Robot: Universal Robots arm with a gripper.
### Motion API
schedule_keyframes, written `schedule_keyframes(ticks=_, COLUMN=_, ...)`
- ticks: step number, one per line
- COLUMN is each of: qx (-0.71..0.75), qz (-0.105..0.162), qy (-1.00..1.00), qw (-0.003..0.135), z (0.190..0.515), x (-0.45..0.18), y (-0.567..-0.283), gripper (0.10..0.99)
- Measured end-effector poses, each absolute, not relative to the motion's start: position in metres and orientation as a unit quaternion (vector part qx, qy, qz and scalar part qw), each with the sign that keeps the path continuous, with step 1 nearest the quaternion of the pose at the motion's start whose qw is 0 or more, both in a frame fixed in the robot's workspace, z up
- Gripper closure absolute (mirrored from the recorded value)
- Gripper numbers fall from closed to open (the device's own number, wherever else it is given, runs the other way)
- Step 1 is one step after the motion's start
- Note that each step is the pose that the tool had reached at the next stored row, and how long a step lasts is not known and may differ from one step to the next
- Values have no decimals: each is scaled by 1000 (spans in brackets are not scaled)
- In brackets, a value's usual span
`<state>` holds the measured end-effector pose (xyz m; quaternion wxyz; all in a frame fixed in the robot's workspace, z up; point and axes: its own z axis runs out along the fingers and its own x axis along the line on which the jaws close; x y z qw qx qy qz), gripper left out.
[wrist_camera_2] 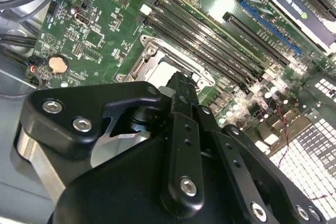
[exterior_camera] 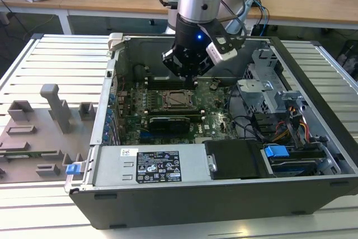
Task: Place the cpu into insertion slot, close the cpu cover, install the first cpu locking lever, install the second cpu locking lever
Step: 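Install the second cpu locking lever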
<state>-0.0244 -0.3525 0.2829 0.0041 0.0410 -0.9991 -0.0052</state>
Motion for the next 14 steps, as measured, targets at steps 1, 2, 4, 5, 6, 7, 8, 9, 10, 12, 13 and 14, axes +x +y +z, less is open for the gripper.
schedule_keyframes(ticks=1, qx=41, qz=-5, qy=-999, qw=4, z=280, x=-24, y=-353, gripper=980)
schedule_keyframes(ticks=2, qx=41, qz=-6, qy=-999, qw=4, z=278, x=-24, y=-354, gripper=980)
schedule_keyframes(ticks=4, qx=41, qz=-8, qy=-999, qw=4, z=269, x=-25, y=-356, gripper=980)
schedule_keyframes(ticks=5, qx=41, qz=-8, qy=-999, qw=4, z=265, x=-26, y=-357, gripper=980)
schedule_keyframes(ticks=6, qx=41, qz=-9, qy=-999, qw=4, z=261, x=-28, y=-358, gripper=980)
schedule_keyframes(ticks=7, qx=41, qz=-9, qy=-999, qw=4, z=259, x=-29, y=-359, gripper=980)
schedule_keyframes(ticks=8, qx=41, qz=-10, qy=-999, qw=4, z=256, x=-33, y=-360, gripper=980)
schedule_keyframes(ticks=9, qx=41, qz=-12, qy=-999, qw=4, z=255, x=-34, y=-361, gripper=980)
schedule_keyframes(ticks=10, qx=41, qz=-13, qy=-999, qw=4, z=255, x=-35, y=-361, gripper=980)
schedule_keyframes(ticks=12, qx=41, qz=-18, qy=-999, qw=4, z=253, x=-39, y=-363, gripper=980)
schedule_keyframes(ticks=13, qx=41, qz=-21, qy=-999, qw=4, z=252, x=-40, y=-364, gripper=980)
schedule_keyframes(ticks=14, qx=41, qz=-26, qy=-999, qw=3, z=251, x=-42, y=-365, gripper=980)
